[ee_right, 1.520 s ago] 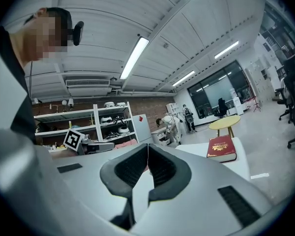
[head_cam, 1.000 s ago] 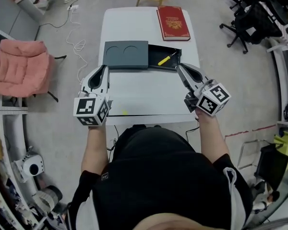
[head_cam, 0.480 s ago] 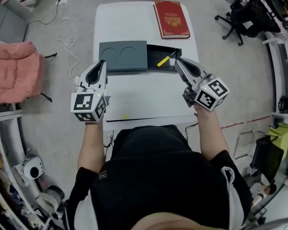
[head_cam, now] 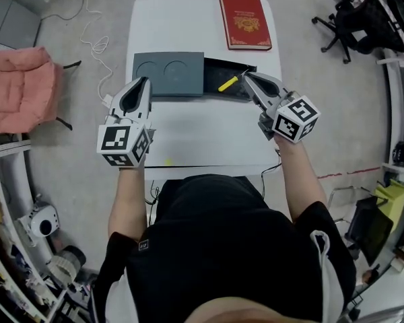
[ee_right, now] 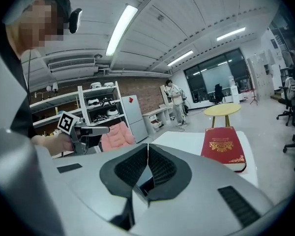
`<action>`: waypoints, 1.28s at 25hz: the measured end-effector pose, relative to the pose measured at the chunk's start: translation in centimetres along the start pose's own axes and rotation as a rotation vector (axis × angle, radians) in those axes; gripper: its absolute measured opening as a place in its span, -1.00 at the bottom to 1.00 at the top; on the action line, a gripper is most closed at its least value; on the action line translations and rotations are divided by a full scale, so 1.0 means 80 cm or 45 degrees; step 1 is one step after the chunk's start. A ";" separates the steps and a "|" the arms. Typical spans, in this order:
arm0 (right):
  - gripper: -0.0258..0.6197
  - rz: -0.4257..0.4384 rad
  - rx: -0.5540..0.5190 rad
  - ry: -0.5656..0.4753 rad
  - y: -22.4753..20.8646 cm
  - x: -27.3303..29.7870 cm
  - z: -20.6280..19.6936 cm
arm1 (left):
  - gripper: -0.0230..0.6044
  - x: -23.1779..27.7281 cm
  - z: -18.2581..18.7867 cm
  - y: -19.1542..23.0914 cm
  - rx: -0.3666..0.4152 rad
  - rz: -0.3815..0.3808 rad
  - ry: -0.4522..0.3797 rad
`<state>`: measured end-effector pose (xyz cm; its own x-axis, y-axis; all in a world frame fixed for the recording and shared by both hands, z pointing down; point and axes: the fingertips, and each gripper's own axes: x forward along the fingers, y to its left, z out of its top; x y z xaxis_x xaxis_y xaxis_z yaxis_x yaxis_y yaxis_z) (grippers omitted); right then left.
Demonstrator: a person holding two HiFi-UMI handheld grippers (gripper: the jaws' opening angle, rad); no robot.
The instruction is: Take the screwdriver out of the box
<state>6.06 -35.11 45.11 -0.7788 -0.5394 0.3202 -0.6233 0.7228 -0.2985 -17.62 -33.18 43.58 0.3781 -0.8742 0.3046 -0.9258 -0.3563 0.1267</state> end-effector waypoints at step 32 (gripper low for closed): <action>-0.58 0.321 -0.663 0.861 -0.087 0.099 -0.166 | -0.83 0.000 -0.066 0.012 -0.106 0.150 0.081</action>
<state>5.18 -38.71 61.65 -0.5779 -0.0864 0.8115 -0.1998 0.9791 -0.0380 -18.51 -31.77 48.72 0.2685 -0.8849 0.3805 -0.9614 -0.2215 0.1633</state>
